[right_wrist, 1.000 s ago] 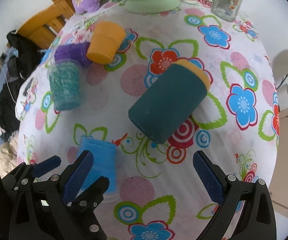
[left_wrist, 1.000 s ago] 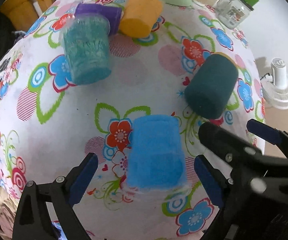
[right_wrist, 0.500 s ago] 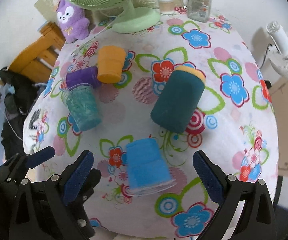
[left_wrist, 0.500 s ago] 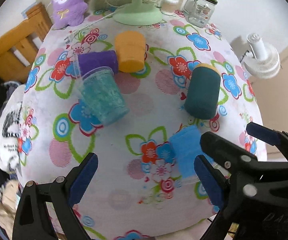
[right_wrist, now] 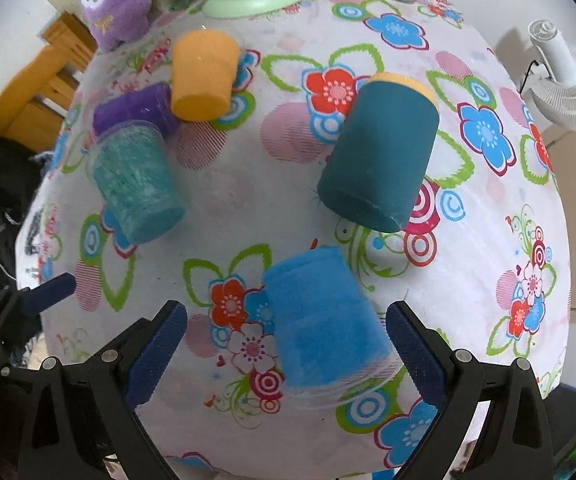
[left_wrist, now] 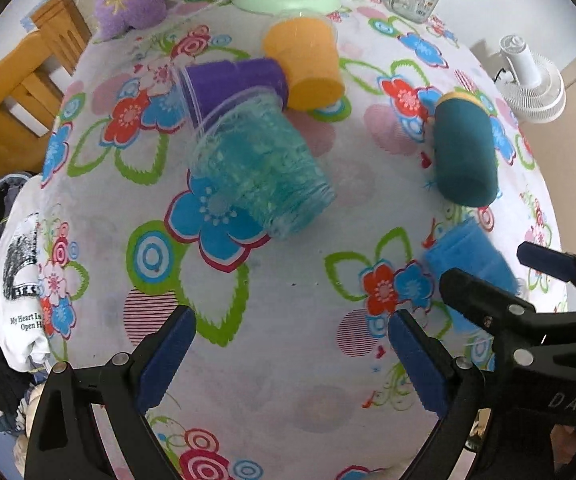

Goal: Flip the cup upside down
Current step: 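Grasp the blue cup with the right gripper while the left gripper releases it, then lift the blue cup with the right gripper and turn its rim downward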

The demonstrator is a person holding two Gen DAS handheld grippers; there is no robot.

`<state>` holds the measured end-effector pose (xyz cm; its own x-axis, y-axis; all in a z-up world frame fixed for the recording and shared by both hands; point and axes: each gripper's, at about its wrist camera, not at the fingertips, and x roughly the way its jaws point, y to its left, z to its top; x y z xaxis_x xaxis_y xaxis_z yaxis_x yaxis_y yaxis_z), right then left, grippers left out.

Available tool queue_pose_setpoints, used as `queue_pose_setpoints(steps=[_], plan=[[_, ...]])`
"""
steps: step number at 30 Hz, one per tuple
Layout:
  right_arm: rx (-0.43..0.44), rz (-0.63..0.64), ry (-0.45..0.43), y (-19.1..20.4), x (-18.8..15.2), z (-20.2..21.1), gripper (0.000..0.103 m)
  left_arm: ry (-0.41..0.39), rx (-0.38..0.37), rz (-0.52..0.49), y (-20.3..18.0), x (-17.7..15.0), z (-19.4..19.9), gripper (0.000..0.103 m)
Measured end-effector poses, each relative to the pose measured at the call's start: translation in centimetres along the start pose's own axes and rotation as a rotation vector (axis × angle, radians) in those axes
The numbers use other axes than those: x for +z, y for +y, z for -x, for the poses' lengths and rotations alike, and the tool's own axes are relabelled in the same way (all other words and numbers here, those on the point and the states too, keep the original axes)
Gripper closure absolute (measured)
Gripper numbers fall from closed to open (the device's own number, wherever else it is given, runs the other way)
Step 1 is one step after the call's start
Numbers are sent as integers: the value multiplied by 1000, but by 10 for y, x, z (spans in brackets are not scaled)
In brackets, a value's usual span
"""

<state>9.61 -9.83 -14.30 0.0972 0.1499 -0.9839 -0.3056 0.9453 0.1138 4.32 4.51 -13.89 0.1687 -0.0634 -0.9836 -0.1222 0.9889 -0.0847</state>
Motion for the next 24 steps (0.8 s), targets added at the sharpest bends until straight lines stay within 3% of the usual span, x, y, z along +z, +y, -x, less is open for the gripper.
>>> queue_pose_setpoints(steps=[4, 13, 17, 22, 24], plan=[[-64, 32, 34, -3, 4, -14, 3, 20, -6, -27, 0, 1, -12, 5], [-116, 128, 141, -5, 16, -52, 18, 75, -38, -36, -5, 5, -36, 5], [-95, 151, 175, -4, 18, -64, 31, 95, -23, -39, -5, 5, -44, 5], [-86, 170, 176, -4, 20, -68, 33, 111, -27, -34, -10, 7, -51, 5], [-85, 180, 169, -3, 20, -67, 40, 110, -24, -33, -11, 9, -52, 5]])
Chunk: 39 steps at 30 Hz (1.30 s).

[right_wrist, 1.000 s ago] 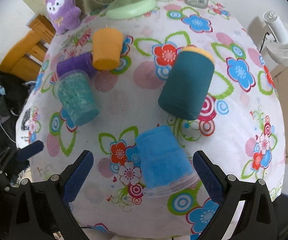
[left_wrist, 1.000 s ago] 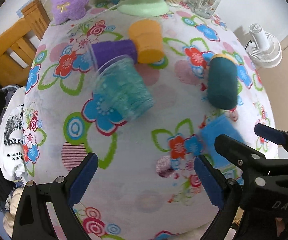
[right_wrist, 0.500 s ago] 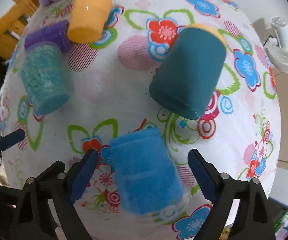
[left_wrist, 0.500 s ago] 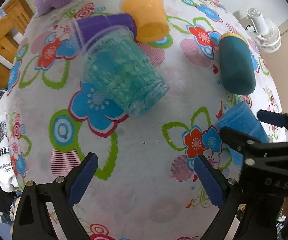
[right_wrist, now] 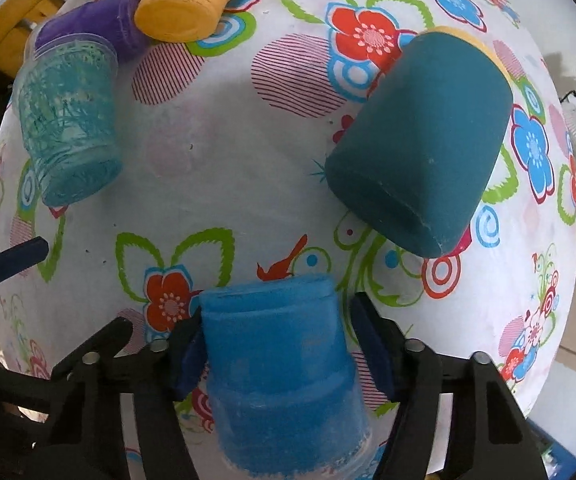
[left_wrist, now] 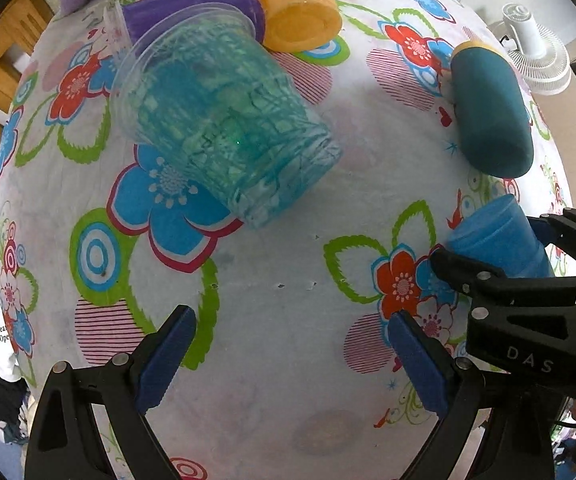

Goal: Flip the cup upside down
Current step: 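Lift the blue cup with the right gripper and turn its rim downward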

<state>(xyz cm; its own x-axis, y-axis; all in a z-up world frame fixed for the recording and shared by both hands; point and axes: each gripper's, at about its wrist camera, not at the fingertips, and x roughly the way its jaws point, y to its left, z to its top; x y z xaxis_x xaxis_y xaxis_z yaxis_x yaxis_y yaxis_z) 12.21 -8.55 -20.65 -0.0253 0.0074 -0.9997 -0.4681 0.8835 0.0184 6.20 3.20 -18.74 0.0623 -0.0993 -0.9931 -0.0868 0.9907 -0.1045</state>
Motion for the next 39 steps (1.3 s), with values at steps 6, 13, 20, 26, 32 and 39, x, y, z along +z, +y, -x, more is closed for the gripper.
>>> queue_pose_setpoints(steps=[6, 13, 20, 26, 32, 39], plan=[[10, 3, -49, 10, -9, 17, 45, -15, -4, -4, 1, -4, 11, 5], [21, -40, -147, 14, -29, 52, 45, -75, 9, -21, 0, -16, 44, 5], [22, -63, -287, 16, -59, 106, 45, -163, 36, -40, 3, -31, 83, 5], [36, -48, -406, 18, -75, 133, 45, -228, 62, -41, 2, -39, 105, 5], [103, -39, -519, 14, -88, 159, 45, -311, 54, -32, -3, -49, 132, 5], [102, 13, -660, 9, -96, 175, 45, -364, 34, 16, -10, -53, 146, 5]])
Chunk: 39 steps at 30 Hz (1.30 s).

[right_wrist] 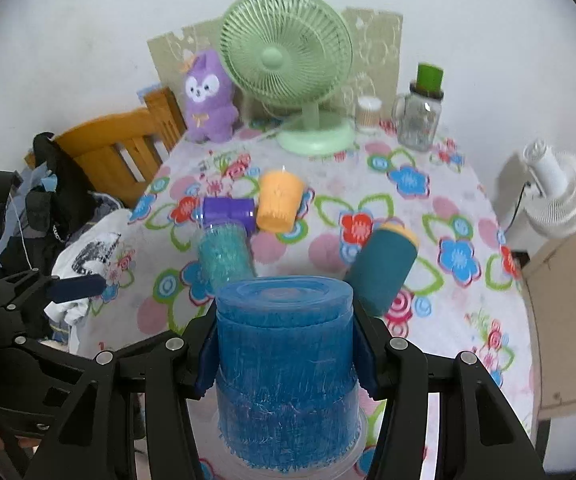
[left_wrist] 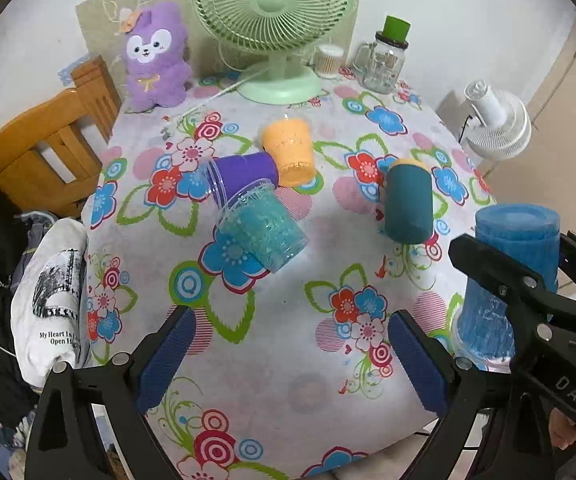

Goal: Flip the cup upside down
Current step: 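Lift the blue cup with the right gripper and turn its rim downward, then lower the blue cup rim-down onto the tablecloth and open the right gripper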

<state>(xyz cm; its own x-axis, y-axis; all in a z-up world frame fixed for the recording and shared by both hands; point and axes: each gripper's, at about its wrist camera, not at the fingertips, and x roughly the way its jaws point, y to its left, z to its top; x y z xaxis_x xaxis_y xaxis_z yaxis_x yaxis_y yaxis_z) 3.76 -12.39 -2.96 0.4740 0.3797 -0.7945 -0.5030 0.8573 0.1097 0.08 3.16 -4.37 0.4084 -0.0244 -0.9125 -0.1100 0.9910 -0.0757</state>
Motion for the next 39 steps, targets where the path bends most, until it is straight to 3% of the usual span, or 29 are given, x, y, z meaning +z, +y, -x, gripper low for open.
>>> queue_pose_setpoints(steps=[8, 24, 39], plan=[[-7, 103, -147, -2, -20, -17, 45, -5, 52, 18, -1, -11, -25, 5], [51, 41, -305, -13, -58, -82, 45, 4, 54, 87, 16, -36, -89, 5], [69, 45, -209, 12, -59, -129, 45, 54, 79, 152, 42, -55, -113, 5]])
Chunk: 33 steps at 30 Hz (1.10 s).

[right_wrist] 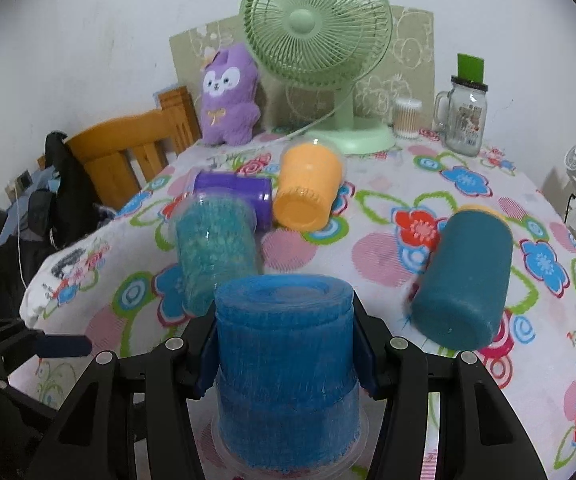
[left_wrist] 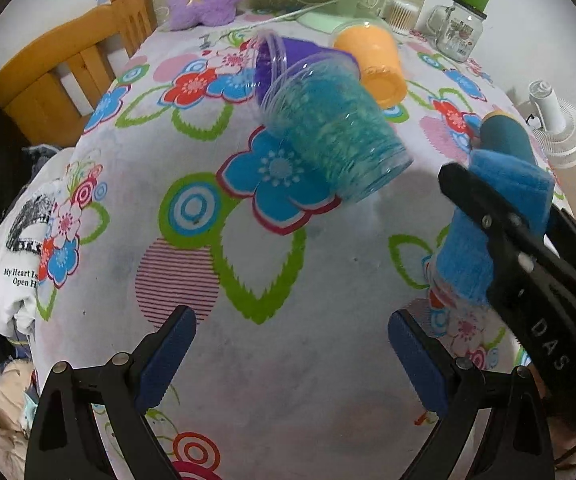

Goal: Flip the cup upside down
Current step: 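Lower the blue cup rim-down onto the tablecloth and open the right gripper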

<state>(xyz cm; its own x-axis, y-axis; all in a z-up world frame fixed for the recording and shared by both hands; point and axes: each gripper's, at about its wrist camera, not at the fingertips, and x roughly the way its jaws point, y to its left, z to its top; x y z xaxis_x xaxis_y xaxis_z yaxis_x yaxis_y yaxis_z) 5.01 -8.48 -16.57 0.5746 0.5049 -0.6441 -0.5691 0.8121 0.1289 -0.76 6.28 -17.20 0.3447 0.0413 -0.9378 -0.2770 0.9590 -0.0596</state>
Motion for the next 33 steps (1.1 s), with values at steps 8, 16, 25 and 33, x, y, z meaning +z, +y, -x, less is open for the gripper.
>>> queue_pose_setpoints(steps=[8, 16, 25, 33], plan=[[-15, 13, 55, 4, -11, 7, 45, 45, -14, 21, 11, -7, -6, 5], [-31, 8, 135, 10, -14, 6, 44, 103, -12, 2, 8, -13, -3, 5], [25, -148, 290, -3, -14, 6, 8, 140, 14, -18, 7, -15, 8, 5], [5, -144, 309, -4, -3, 36, 8, 148, 12, -18, 1, -12, 28, 5]])
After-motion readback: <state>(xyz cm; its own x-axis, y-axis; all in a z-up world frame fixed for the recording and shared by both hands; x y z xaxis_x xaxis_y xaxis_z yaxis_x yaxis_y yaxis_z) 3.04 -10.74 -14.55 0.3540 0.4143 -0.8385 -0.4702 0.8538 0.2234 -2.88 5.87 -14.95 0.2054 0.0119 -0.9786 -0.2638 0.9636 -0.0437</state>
